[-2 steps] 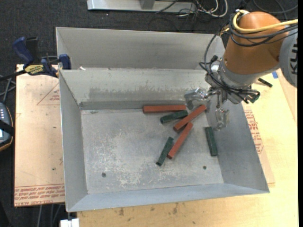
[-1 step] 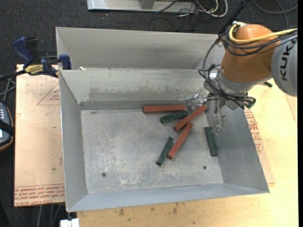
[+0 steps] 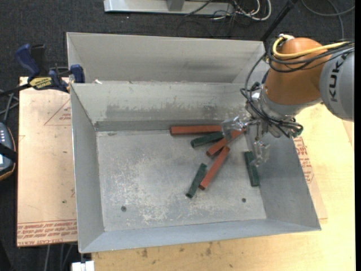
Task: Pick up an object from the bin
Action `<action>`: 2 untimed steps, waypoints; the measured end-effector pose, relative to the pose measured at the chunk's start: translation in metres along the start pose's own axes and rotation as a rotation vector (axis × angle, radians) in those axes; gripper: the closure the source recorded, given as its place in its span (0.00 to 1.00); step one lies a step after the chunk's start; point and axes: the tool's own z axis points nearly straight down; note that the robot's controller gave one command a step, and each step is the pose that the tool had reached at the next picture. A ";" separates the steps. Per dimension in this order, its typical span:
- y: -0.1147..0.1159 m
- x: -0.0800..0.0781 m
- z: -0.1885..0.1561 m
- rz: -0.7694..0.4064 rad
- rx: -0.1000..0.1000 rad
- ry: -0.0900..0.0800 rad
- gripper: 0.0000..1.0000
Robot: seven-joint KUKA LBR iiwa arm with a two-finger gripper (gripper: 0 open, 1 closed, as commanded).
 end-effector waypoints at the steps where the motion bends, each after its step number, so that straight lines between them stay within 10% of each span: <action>1: 0.015 -0.014 0.017 0.019 0.008 -0.003 0.00; 2: 0.048 -0.044 0.052 -0.362 0.002 -0.001 1.00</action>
Offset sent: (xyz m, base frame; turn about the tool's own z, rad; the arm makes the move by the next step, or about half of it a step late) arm 0.0053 0.0638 -0.0539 -0.3678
